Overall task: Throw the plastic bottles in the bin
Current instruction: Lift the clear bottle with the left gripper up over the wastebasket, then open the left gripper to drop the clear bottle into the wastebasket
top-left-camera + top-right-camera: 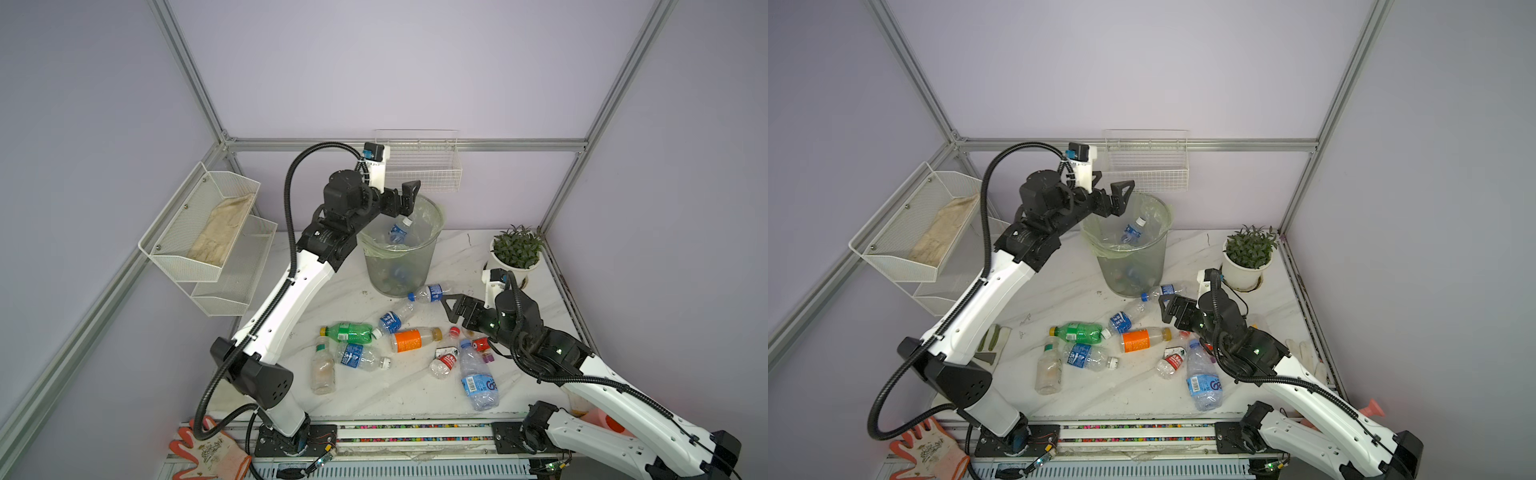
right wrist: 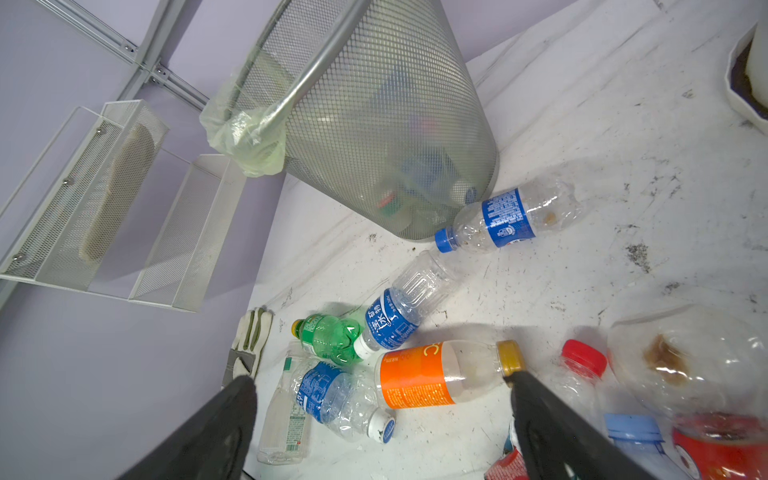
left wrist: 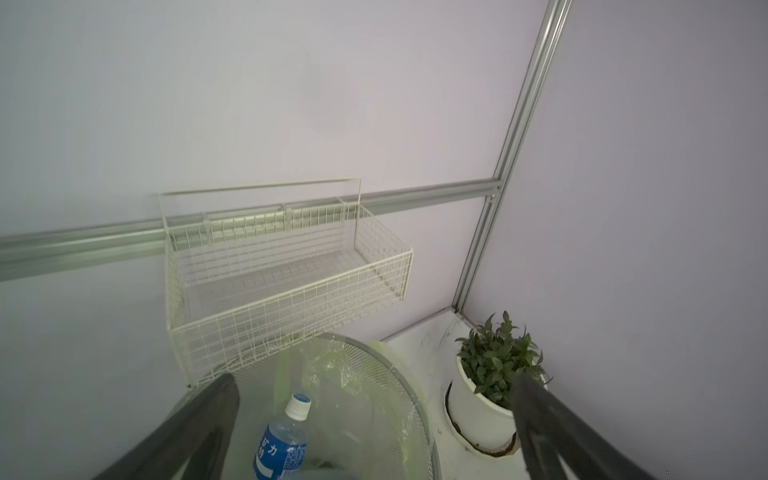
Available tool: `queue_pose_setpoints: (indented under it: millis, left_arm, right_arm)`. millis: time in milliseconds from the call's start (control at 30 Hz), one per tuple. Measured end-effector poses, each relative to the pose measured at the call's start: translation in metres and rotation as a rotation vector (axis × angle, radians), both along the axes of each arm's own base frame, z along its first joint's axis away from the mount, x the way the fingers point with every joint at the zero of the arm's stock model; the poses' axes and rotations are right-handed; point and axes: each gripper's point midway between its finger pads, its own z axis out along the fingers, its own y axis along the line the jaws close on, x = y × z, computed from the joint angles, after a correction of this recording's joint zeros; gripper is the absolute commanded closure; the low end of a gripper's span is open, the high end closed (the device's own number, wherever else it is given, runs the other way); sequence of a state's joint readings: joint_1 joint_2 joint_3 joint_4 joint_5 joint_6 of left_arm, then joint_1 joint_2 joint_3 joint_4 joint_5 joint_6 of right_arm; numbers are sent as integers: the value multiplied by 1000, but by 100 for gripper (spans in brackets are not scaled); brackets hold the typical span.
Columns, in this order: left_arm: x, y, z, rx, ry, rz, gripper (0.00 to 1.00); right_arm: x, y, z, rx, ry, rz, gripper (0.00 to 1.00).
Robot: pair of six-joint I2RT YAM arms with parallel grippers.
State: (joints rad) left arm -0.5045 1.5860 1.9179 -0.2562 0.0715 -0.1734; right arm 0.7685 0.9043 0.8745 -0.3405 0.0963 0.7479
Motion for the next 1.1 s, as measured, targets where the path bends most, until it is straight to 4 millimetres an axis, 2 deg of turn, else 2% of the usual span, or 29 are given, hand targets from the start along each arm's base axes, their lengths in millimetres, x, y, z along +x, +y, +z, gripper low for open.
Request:
queue_pose_setpoints:
  millis: [100, 167, 233, 333, 467, 600, 867, 1100]
  left_arm:
    - [-40, 22, 53, -73, -130, -1, 0]
    - [-63, 34, 79, -112, -196, -3, 0]
    - [-84, 45, 95, -144, -240, -5, 0]
    - [-102, 55, 100, -165, -261, -10, 0]
    - [-113, 60, 86, -162, -244, -17, 0]
    - [-122, 62, 62, -154, -198, -30, 0]
    - [-145, 74, 11, -128, -133, -33, 0]
    - [-147, 81, -39, -75, -51, 1, 0]
  right_arm:
    - [3, 3, -9, -20, 22, 3, 3]
    - [4, 4, -12, -26, 29, 3, 3]
    - [4, 5, -12, -26, 30, 3, 3]
    - [4, 4, -12, -27, 29, 3, 3]
    - [4, 4, -12, -26, 30, 2, 3]
    - [2, -1, -21, -55, 61, -13, 3]
    - [-9, -24, -63, -171, 191, -84, 3]
    - [-35, -65, -119, -356, 382, -186, 3]
